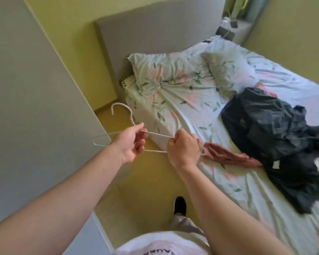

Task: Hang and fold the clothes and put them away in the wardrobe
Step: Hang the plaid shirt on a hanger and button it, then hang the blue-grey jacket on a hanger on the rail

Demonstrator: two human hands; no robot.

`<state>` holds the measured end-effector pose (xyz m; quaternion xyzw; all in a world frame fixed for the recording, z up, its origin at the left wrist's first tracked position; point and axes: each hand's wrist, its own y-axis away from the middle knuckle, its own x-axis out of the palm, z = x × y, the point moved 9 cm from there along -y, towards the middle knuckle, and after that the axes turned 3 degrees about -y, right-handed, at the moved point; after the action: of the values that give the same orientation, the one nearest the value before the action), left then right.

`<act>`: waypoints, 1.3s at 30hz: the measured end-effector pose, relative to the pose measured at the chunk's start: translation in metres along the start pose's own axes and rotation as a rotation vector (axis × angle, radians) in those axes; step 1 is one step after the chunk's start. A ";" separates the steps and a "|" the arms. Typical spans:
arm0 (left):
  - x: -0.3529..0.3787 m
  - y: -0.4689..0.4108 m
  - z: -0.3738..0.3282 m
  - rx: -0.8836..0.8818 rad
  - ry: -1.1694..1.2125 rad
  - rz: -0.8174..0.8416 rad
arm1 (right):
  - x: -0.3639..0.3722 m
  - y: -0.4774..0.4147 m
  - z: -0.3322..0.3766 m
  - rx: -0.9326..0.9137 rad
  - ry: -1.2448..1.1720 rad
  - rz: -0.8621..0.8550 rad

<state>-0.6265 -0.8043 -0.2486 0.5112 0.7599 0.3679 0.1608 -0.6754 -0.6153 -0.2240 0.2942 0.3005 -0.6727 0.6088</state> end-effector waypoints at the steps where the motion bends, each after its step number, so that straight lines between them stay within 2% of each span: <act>1: 0.018 -0.011 0.003 -0.018 -0.066 0.019 | -0.004 -0.007 -0.023 0.065 -0.001 -0.004; 5: 0.082 -0.055 0.006 0.012 -0.311 -0.029 | -0.020 -0.028 -0.096 0.274 -0.023 -0.026; 8: 0.126 -0.085 -0.012 0.222 -0.479 -0.098 | -0.030 -0.050 -0.142 0.384 -0.035 0.001; 10: 0.162 -0.096 -0.025 0.368 -0.710 -0.112 | -0.040 -0.067 -0.170 0.442 -0.034 0.018; 13: 0.221 -0.107 -0.038 0.545 -0.969 -0.076 | -0.062 -0.090 -0.203 0.498 -0.027 0.012; 16: 0.277 -0.113 -0.041 0.640 -1.151 -0.019 | -0.081 -0.106 -0.230 0.539 -0.005 0.021; 20: 0.351 -0.119 -0.030 0.660 -1.291 0.148 | -0.086 -0.120 -0.257 0.591 -0.132 0.109; 24: 0.435 -0.117 0.002 0.711 -1.423 0.443 | -0.085 -0.132 -0.273 0.618 -0.407 0.141; 28: 0.502 -0.120 0.045 0.682 -1.408 0.803 | -0.106 -0.130 -0.327 0.852 -0.464 -0.046; 30: 0.527 -0.129 0.068 0.669 -1.468 0.928 | -0.121 -0.114 -0.359 1.011 -0.498 -0.177; 34: 0.574 -0.171 0.107 0.743 -1.676 0.985 | -0.136 -0.076 -0.406 1.231 -0.553 -0.364; 39: 0.640 -0.213 0.171 0.857 -1.963 1.109 | -0.136 -0.041 -0.450 1.406 -0.542 -0.465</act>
<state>-0.9328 -0.2082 -0.4338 0.8418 0.0513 -0.4405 0.3076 -0.6910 -0.1818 -0.4092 0.3656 -0.3005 -0.8633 0.1754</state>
